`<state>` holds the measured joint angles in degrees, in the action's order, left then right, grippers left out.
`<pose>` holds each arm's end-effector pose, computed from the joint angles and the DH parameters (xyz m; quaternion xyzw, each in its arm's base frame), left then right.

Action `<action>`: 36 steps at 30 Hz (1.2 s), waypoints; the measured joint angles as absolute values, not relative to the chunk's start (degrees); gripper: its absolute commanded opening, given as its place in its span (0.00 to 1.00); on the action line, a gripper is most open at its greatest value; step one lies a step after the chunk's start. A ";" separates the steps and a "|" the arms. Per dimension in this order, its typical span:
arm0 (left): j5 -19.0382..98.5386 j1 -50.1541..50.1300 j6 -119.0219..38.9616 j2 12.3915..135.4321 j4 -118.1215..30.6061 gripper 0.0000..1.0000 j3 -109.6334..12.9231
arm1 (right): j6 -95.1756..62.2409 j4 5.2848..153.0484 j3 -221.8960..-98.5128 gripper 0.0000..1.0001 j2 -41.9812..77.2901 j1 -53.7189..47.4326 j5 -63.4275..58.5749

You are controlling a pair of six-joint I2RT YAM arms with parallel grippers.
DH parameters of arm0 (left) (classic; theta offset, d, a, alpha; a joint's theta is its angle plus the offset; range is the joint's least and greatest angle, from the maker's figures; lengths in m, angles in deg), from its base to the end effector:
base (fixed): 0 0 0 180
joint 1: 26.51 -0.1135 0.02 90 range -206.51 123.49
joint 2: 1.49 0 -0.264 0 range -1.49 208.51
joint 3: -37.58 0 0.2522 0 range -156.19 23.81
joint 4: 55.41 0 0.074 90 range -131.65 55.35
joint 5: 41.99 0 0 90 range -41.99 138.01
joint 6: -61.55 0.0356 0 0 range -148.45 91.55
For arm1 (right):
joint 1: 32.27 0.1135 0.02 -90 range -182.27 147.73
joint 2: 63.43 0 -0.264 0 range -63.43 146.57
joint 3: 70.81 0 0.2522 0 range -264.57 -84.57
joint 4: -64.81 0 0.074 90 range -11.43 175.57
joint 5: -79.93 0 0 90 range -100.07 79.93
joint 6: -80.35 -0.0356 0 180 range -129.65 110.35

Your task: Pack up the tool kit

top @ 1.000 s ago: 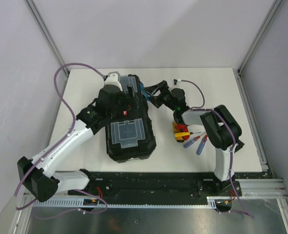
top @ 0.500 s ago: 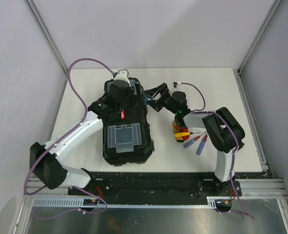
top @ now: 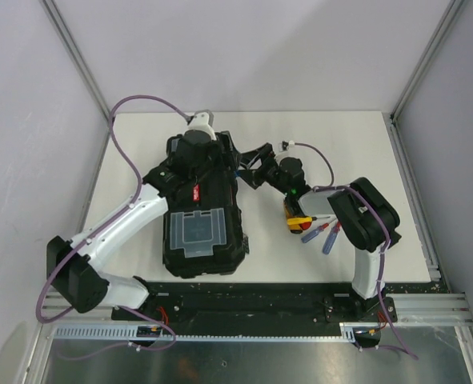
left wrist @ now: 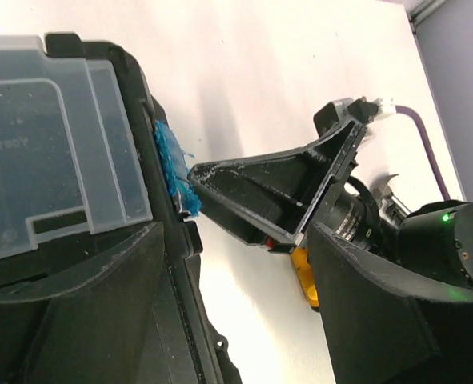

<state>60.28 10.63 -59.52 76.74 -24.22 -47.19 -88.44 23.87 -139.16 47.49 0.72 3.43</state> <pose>0.2561 -0.1845 0.3553 -0.0133 0.8388 -0.2265 0.4949 0.3382 0.2294 0.1864 0.2016 0.6879 0.6203 0.3184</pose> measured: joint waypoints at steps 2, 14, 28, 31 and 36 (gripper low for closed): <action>61.09 10.42 -59.52 75.21 -23.96 0.78 -46.88 | -88.26 24.73 -139.16 0.88 47.12 1.36 3.45; 67.98 7.40 -62.43 61.57 -14.21 0.80 -36.46 | -88.06 25.36 -139.16 0.86 46.90 1.88 3.91; 59.30 -0.12 -57.07 66.54 -19.06 0.81 -34.90 | -87.85 25.40 -139.16 0.86 46.90 2.67 1.62; 53.05 -3.64 -52.31 69.22 -21.99 0.80 -36.02 | -87.82 25.32 -139.16 0.86 46.90 2.78 -0.26; 43.41 -8.93 -45.64 76.20 -26.28 0.85 -40.19 | -87.96 25.10 -139.16 0.87 46.90 2.97 -3.83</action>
